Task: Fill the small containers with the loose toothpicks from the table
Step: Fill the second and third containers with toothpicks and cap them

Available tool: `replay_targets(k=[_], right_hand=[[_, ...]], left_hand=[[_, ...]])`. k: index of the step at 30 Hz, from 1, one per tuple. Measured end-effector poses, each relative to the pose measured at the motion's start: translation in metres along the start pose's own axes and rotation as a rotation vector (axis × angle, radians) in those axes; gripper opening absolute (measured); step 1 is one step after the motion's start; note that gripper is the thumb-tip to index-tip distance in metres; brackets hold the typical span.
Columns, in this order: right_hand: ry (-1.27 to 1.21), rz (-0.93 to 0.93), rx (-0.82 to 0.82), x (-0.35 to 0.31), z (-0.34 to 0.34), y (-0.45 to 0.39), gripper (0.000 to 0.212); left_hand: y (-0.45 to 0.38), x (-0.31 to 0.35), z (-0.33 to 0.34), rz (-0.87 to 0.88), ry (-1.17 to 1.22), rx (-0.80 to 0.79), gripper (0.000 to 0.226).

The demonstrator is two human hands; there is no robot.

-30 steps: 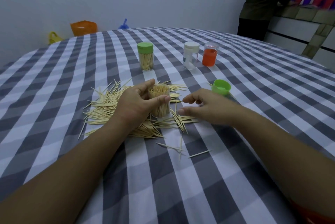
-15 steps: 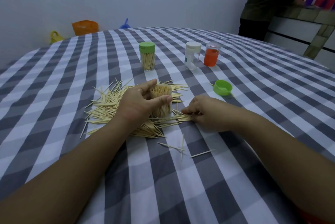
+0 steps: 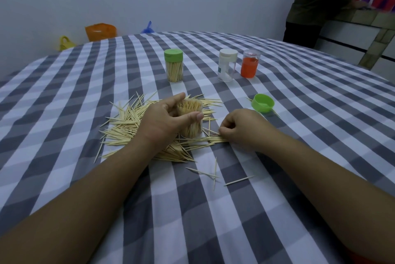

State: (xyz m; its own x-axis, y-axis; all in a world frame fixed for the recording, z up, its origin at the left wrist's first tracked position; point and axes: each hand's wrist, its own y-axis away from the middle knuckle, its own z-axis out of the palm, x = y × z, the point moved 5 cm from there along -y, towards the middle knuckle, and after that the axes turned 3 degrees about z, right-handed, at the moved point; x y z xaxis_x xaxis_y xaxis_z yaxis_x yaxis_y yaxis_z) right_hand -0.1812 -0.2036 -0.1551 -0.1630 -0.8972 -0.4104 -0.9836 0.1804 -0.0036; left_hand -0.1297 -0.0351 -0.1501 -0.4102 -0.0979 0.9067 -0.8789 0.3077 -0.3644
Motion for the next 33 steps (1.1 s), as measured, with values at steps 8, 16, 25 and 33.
replay_targets(k=[8, 16, 25, 33], right_hand=[[0.134, -0.081, -0.292, -0.001, -0.01, 0.015, 0.043], [0.581, -0.232, 0.0, -0.027, 0.015, 0.015, 0.026], [0.591, -0.142, 0.082, -0.011, 0.003, 0.01, 0.025], [-0.3, 0.06, 0.069, 0.008, -0.026, 0.002, 0.021]], left_hand=[[0.001, 0.002, -0.002, -0.01, -0.023, 0.013, 0.074], [0.0, 0.001, -0.003, -0.015, -0.044, 0.008, 0.082], [0.001, 0.003, -0.002, -0.019, -0.066, -0.009, 0.075], [0.005, 0.005, 0.005, -0.045, -0.014, -0.042, 0.074]])
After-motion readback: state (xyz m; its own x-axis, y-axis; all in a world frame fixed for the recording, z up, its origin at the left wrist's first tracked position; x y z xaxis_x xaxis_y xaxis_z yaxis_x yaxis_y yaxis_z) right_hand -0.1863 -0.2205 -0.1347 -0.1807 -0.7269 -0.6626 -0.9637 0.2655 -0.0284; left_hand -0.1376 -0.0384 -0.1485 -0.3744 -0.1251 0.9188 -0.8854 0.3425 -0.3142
